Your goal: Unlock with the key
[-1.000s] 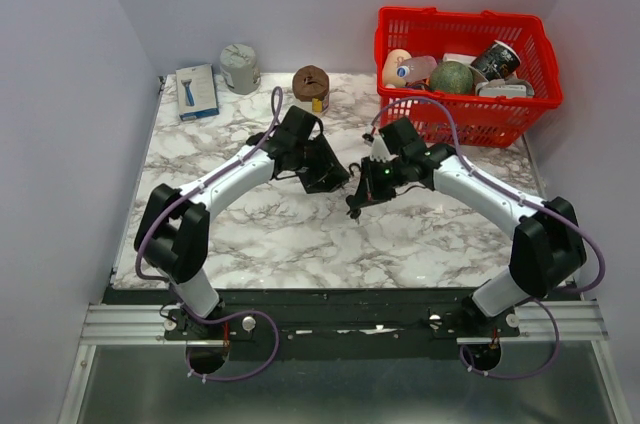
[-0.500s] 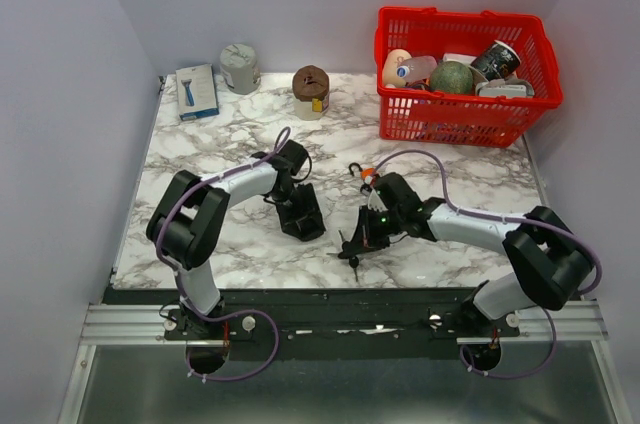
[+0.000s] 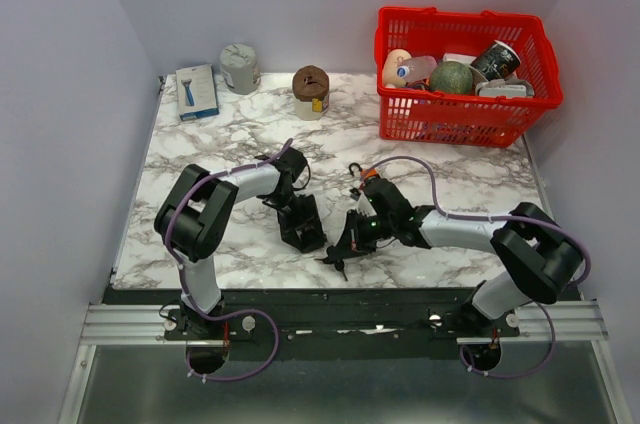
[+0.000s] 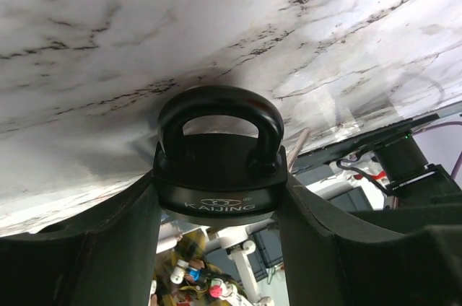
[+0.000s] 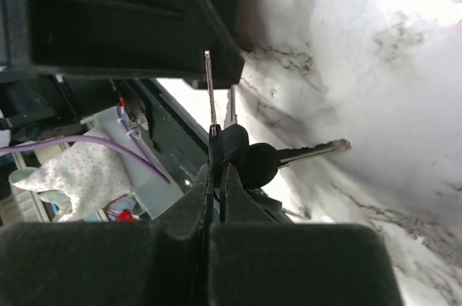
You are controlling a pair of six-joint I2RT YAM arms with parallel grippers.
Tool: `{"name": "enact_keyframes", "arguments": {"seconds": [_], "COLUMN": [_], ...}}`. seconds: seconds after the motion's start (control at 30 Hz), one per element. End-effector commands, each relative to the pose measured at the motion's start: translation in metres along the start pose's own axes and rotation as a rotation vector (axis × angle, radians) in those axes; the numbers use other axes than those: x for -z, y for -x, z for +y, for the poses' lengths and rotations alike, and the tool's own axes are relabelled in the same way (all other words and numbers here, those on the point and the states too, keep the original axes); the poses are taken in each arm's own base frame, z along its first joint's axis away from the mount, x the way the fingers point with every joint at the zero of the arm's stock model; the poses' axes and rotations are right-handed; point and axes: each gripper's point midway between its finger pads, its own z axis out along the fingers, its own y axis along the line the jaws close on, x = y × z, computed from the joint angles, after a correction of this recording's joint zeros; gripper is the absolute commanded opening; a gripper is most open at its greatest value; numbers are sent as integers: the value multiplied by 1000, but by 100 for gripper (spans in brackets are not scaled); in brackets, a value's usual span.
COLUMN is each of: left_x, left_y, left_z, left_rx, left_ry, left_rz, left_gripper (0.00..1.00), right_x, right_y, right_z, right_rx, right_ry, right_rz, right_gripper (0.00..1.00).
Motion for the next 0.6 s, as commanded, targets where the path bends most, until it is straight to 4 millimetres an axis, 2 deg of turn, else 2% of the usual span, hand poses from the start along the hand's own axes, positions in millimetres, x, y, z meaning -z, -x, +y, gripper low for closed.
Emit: {"name": "enact_keyframes", "arguments": {"seconds": [0.0, 0.23, 0.4, 0.57], "left_x": [-2, -2, -1, -1], "left_y": [7, 12, 13, 13], "left_z": [2, 1, -2, -2], "left_rx": [19, 43, 40, 39], "left_ry": [9, -7, -10, -15], "left_rz": [7, 14, 9, 11], "left_gripper": [0, 0, 0, 0], "right_x": [8, 21, 14, 4], "right_y": [-15, -27, -42, -37], "right_z": [18, 15, 9, 8], "right_rx": [18, -18, 1, 26], "right_ry": [51, 7, -1, -3], "right_rz": [28, -1, 56, 59], "right_gripper": [1, 1, 1, 1]}}
